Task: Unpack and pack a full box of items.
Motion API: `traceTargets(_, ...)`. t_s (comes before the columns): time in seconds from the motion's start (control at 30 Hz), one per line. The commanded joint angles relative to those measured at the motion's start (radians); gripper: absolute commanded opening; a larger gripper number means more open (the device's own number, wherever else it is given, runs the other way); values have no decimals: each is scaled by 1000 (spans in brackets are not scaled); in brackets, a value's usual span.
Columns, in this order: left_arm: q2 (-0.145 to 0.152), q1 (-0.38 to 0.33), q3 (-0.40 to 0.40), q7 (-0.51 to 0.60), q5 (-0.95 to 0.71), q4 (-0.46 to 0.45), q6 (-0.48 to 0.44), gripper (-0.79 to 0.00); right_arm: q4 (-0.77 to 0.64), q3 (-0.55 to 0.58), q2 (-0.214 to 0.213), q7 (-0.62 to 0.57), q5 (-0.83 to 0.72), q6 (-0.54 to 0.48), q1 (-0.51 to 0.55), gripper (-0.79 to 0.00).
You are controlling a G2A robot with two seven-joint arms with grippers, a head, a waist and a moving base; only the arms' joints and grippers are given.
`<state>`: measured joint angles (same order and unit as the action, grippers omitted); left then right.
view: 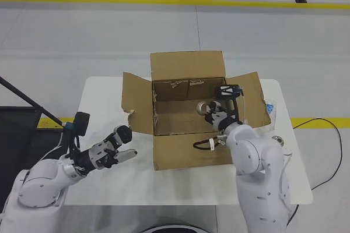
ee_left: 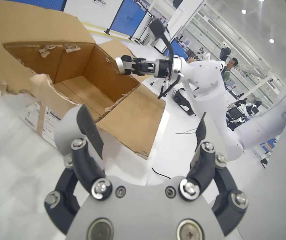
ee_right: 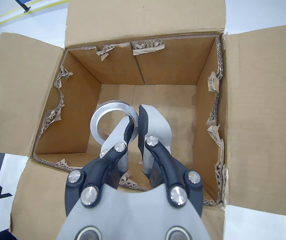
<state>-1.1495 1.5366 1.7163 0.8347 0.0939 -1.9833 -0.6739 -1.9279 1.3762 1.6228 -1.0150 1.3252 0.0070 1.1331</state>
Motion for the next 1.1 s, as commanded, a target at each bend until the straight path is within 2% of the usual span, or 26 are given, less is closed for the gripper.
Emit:
traceTargets(0.0, 0, -19, -30, -11, 39, 11, 9, 0, -18, 18, -5, -11, -29, -30, 13, -785)
traceTargets(0.17, 3, -59, -70, -40, 77, 43, 22, 0, -73, 68, -19, -26, -98, -103, 58, -785)
traceTargets(0.3, 7, -80, -72, -54, 91, 60, 32, 0, -105, 96, -31, -49, -159, -172, 88, -785)
traceTargets(0.47, 13, -98, -74, -62, 73, 68, 33, 0, -143, 143, -45, -70, -195, -202, 118, -785)
traceTargets(0.63, 25, -81, -78, 9, 5, 45, -26, 0, -201, 202, -59, -64, -242, -216, 173, -785)
traceTargets(0.77, 42, -66, -73, 127, -94, 46, -94, 0, -248, 254, -70, -45, -289, -235, 228, -785)
traceTargets(0.87, 54, -66, -68, 201, -130, 61, -110, 0, -268, 279, -77, -29, -315, -244, 260, -785)
traceTargets(0.93, 61, -77, -65, 211, -93, 71, -100, 0, -275, 290, -82, -20, -325, -246, 275, -785)
traceTargets(1.07, 64, -103, -109, 188, -54, 100, -104, 0, -281, 298, -91, -5, -339, -248, 292, -785)
